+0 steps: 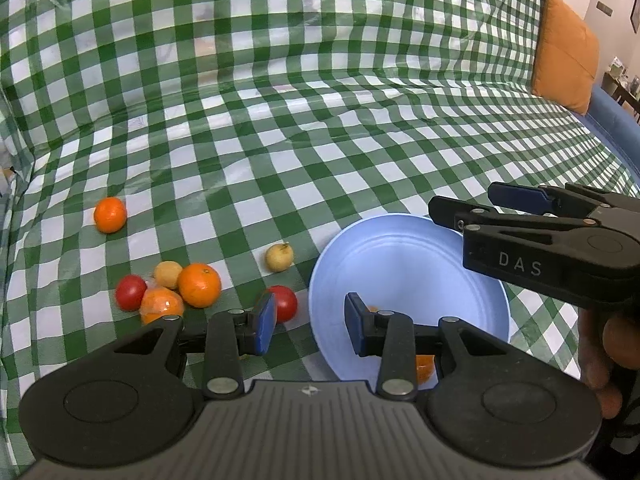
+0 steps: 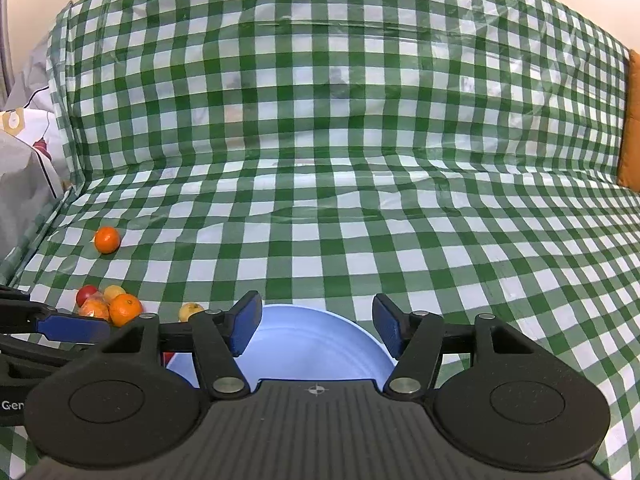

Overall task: Organize fruits
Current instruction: 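Grasp another bagged orange with the left tool while the right tool grasps a red tomato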

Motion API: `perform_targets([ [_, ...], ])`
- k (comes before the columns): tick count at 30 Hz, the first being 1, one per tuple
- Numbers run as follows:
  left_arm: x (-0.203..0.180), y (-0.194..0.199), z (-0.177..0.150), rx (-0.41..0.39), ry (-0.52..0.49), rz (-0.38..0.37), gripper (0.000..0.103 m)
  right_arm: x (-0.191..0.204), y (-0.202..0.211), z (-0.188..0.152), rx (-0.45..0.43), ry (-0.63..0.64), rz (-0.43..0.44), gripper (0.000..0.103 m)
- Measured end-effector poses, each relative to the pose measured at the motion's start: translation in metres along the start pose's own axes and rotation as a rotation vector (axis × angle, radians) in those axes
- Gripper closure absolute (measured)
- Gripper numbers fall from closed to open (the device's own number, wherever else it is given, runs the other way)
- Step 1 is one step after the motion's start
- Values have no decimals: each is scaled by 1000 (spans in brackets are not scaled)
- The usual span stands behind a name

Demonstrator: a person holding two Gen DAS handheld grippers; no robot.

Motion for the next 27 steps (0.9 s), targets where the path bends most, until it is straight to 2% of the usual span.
perform_targets([
  [4,8,3,-2,-1,9,6,61,13,-2,-1,3,31,7,42],
  [7,15,4,-3,-2,21,12,61,22,-2,-2,2,48,24,50],
  [12,42,4,-10,-29,78,39,62,34,-2,0,3,41,70,79],
  [16,92,2,-25,-9,239,94,70,37,3,6,-35,22,87,81],
  [19,124,7,-32,-20,356,116,71,40,0,6,-29,11,103,81],
  [27,156,4,-50,5,502,126,71,67,-18,-6,56,46,166,81],
])
Point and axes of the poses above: each gripper's, at about its wrist camera, not at the fingertips, and y roughly against the way its jaws point, x to its left, z to its top, the point moved 8 cm from there along -y, roughly the way its jaws point, and after that the axes turned 9 degrees about -y, right-handed, at the moved point
